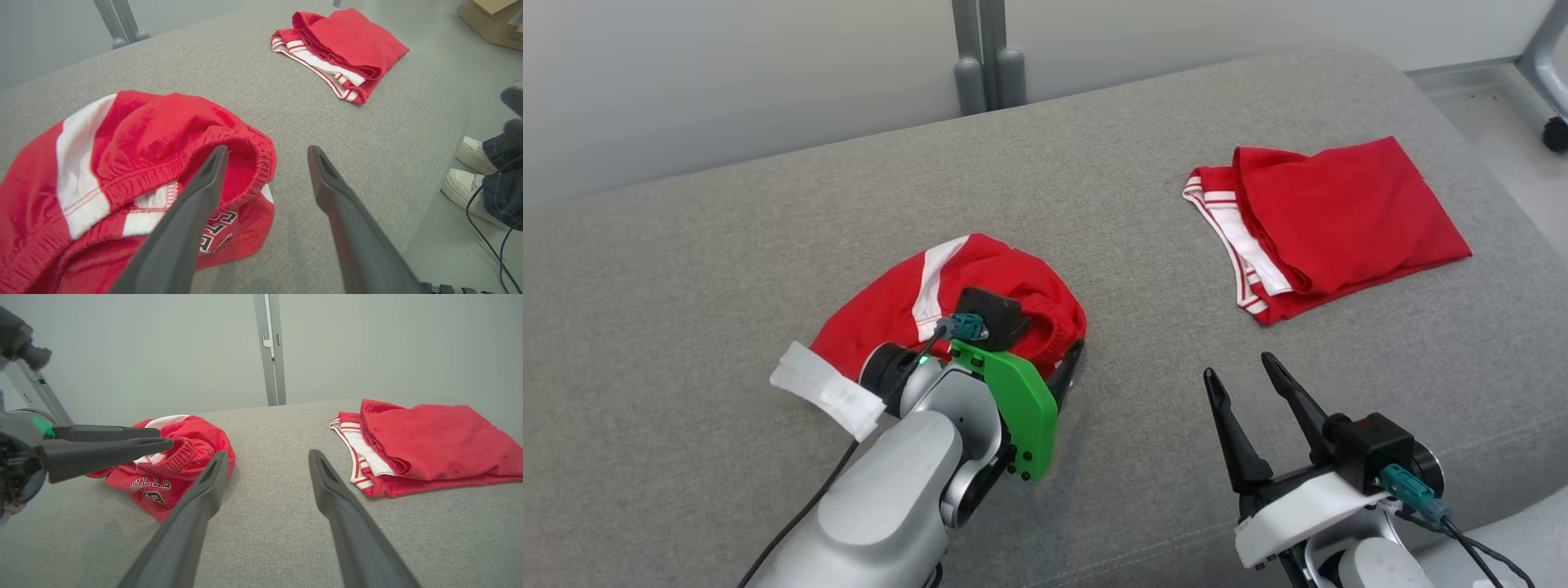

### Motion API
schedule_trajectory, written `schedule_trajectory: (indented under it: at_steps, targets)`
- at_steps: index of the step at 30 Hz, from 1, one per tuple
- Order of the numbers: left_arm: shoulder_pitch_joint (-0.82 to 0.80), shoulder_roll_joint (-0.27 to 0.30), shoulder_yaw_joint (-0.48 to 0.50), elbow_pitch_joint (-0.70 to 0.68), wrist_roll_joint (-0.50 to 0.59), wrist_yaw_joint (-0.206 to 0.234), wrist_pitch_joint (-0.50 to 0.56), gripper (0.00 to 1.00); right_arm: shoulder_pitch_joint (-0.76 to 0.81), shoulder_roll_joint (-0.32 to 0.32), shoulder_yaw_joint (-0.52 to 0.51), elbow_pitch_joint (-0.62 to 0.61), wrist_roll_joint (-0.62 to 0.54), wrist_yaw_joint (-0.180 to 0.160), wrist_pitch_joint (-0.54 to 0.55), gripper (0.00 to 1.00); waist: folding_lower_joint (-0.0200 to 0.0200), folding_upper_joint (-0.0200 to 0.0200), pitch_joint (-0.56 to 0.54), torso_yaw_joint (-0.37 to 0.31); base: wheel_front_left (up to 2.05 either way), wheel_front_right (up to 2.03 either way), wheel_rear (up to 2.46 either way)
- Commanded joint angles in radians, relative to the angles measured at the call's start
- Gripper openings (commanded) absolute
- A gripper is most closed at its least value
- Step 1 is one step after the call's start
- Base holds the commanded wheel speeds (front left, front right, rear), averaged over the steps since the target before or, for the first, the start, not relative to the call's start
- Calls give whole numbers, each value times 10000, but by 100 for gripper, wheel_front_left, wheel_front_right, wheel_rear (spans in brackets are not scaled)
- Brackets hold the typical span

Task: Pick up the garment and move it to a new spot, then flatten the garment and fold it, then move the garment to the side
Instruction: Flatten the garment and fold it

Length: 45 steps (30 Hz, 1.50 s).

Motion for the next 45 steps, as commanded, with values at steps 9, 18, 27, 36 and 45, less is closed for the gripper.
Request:
schedule_trajectory:
  at_steps: [9,18,27,36,45]
  targets:
    - [301,204,54,180,111,490,-147,100,-226,-4,-12,155,109,-12,-222,100,0,-1,584,-801,0,0,0]
    - [175,87,340,568,-165,483,-672,0,-213,-5,68,276,46,-12,-287,100,0,-1,373,-635,0,0,0]
    - [-1120,-64,778,412,-184,415,-1524,0,-86,-5,141,365,-4,-12,-222,100,0,-1,23,-361,0,0,0]
    - [-2851,-183,1008,98,-19,326,-1787,0,-50,-5,215,354,32,-12,-152,100,0,-1,-161,-327,0,0,0]
    - [-3634,-285,1302,-1134,-316,744,-1855,0,93,-5,92,356,29,-12,-200,100,0,-1,-281,-68,0,0,0]
